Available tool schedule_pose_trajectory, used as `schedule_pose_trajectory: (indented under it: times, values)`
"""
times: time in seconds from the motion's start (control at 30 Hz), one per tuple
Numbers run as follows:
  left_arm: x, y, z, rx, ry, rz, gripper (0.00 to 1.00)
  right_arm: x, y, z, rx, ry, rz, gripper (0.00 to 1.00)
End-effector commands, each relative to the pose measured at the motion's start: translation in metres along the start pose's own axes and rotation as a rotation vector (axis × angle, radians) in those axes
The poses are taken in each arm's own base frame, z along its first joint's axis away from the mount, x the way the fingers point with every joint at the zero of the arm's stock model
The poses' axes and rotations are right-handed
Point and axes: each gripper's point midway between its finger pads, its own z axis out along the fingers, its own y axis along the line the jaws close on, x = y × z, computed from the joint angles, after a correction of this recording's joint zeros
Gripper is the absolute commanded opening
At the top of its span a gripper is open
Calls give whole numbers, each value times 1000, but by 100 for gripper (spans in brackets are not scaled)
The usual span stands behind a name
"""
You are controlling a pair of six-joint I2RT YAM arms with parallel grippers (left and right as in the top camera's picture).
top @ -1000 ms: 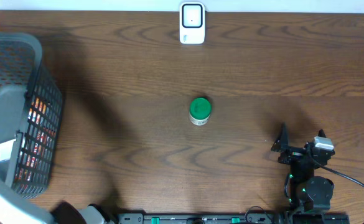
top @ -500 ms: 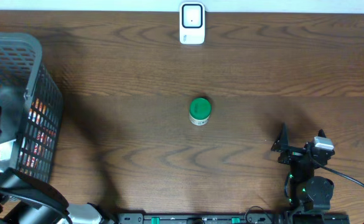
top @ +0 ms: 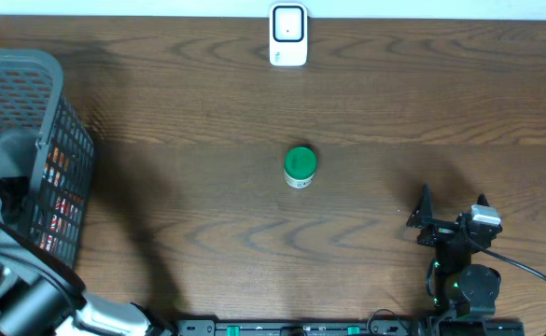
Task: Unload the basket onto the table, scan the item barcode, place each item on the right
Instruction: 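Reach the left gripper into the basket and grasp the white Panadol box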
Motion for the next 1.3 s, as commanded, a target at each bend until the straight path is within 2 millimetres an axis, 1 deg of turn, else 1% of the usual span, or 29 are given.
schedule_pose_trajectory:
  times: [0.0, 0.1, 0.17, 0.2, 0.27, 0.33, 0.37, 0.4, 0.43, 0.53, 0.6, 0.7, 0.77, 0.9, 0.97, 1.0, 1.07, 1.13, 1.2, 1.27]
  values:
    - [8, 8, 29, -66, 31, -9, 98, 1, 0, 0, 0, 0, -13, 99]
    - [13, 10, 44, -87, 49, -5, 98, 1, -1, 0, 1, 0, -13, 99]
    - [15, 11, 50, -97, 58, -2, 98, 1, 0, 0, 0, 0, -13, 99]
    - [16, 12, 51, -100, 60, -1, 97, 1, 0, 0, 0, 0, -13, 99]
    - [16, 12, 49, -98, 62, 4, 82, 1, -1, 0, 1, 0, -13, 99]
    - [15, 11, 45, -90, 60, 9, 60, 1, 0, 0, 0, -1, -13, 99]
    - [14, 11, 42, -88, 58, 10, 51, 1, -1, 0, 1, -1, -13, 99]
    - [14, 10, 37, -82, 55, 11, 46, 1, 0, 0, 0, 0, -13, 99]
    - [13, 10, 32, -78, 52, 11, 44, 1, -1, 0, 1, -1, -13, 99]
    - [10, 11, 14, -62, 38, 11, 43, 1, 0, 0, 0, -1, -13, 99]
    - [6, 10, -3, -38, 18, 22, 43, 1, -1, 0, 1, 0, -13, 99]
    - [-1, 9, -36, 7, -23, 19, 44, 1, 0, 0, 0, 0, -13, 99]
    - [-7, 8, -65, 52, -64, 10, 44, 1, 0, 0, 0, -1, -13, 99]
    - [-20, 9, -138, 176, -176, -14, 45, 1, 0, 0, 0, -1, -13, 99]
    - [-20, 11, -178, 268, -225, -24, 46, 1, 0, 0, 0, 0, -13, 99]
    - [-17, 10, -194, 321, -230, -23, 46, 1, 0, 0, 0, 0, -13, 99]
    - [-2, 7, -231, 463, -225, -6, 47, 1, 0, 0, 0, -1, -13, 99]
    - [14, 8, -261, 581, -219, 14, 47, 1, -1, 0, 1, -1, -14, 99]
    - [29, 11, -286, 680, -212, 39, 48, 1, -1, 0, 1, -1, -13, 99]
    - [54, 13, -307, 774, -169, 85, 50, 1, 0, 0, 0, -1, -13, 99]
